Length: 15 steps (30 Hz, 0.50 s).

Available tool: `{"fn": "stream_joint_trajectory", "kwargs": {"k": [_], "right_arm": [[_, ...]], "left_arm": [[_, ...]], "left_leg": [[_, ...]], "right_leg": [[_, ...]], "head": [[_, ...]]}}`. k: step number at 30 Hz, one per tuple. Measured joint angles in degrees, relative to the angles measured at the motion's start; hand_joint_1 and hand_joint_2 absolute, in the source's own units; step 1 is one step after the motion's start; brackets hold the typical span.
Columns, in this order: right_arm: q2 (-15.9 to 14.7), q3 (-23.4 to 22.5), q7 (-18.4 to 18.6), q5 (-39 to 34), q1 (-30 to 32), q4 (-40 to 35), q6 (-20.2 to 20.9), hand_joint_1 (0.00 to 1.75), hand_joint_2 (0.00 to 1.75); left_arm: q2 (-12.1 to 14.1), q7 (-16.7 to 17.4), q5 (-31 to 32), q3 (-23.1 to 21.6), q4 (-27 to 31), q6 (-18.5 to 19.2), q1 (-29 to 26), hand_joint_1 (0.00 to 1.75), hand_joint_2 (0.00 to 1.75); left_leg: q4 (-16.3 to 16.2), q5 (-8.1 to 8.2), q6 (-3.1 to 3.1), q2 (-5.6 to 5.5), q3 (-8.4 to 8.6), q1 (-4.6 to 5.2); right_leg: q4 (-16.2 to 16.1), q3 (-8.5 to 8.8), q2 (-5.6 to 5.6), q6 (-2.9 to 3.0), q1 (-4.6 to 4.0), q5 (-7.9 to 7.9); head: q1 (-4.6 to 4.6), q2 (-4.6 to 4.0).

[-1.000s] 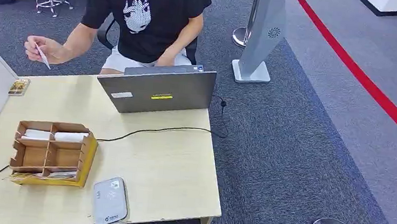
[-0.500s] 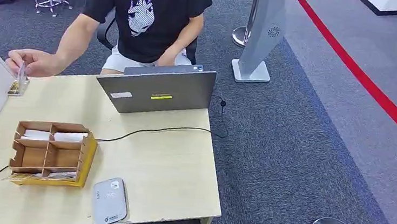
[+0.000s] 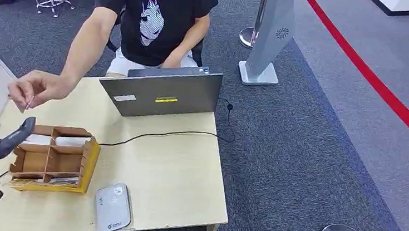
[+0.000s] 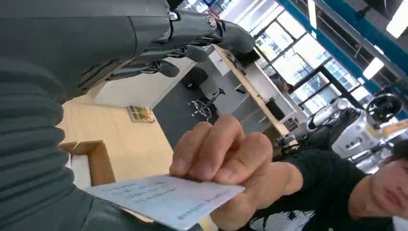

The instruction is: Pass the card to the sensor for recognition and then transmit it.

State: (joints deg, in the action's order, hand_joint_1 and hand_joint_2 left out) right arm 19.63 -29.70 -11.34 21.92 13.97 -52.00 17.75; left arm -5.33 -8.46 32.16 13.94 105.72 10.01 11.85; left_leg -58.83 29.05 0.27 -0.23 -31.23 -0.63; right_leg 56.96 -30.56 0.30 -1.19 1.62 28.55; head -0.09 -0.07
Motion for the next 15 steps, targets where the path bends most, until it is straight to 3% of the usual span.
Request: {"fn": "stream_joint_trajectory", "kwargs": {"k": [2,3,15], "right_arm": [[-0.1,-0.6,-0.5,1.0,-0.4,1.1,0.2,0.00,1.75],[-0.2,-0.9,-0.9,1.5,-0.6,1.8,0.2,0.00,1.75],[-0.6,-5.1,-5.0,8.7,-3.6,8.7,0.4,0.00,1.75]], "left_arm": [[1.0,0.7,2.8,-1.8,-1.2,-0.1,1.3,0.00,1.75],[1.5,1.1,4.5,-2.8,-1.9,-0.2,1.9,1.75,1.75],[6.8,6.2,23.7,-12.2,-7.1,-1.4,8.1,1.75,1.75]], "left_leg": [[0.0,0.00,0.00,-0.01,0.00,0.00],[0.0,-0.01,0.00,-0.01,0.00,0.00],[0.0,-0.01,-0.01,0.01,-0.01,0.00]], "right_leg": [[0.0,0.00,0.00,0.00,0.00,0.00],[0.0,0.00,0.00,0.00,0.00,0.00],[0.0,-0.01,0.03,0.00,0.00,0.00]], "head": [[0.02,0.00],[0.00,0.00],[0.00,0.02]]}}
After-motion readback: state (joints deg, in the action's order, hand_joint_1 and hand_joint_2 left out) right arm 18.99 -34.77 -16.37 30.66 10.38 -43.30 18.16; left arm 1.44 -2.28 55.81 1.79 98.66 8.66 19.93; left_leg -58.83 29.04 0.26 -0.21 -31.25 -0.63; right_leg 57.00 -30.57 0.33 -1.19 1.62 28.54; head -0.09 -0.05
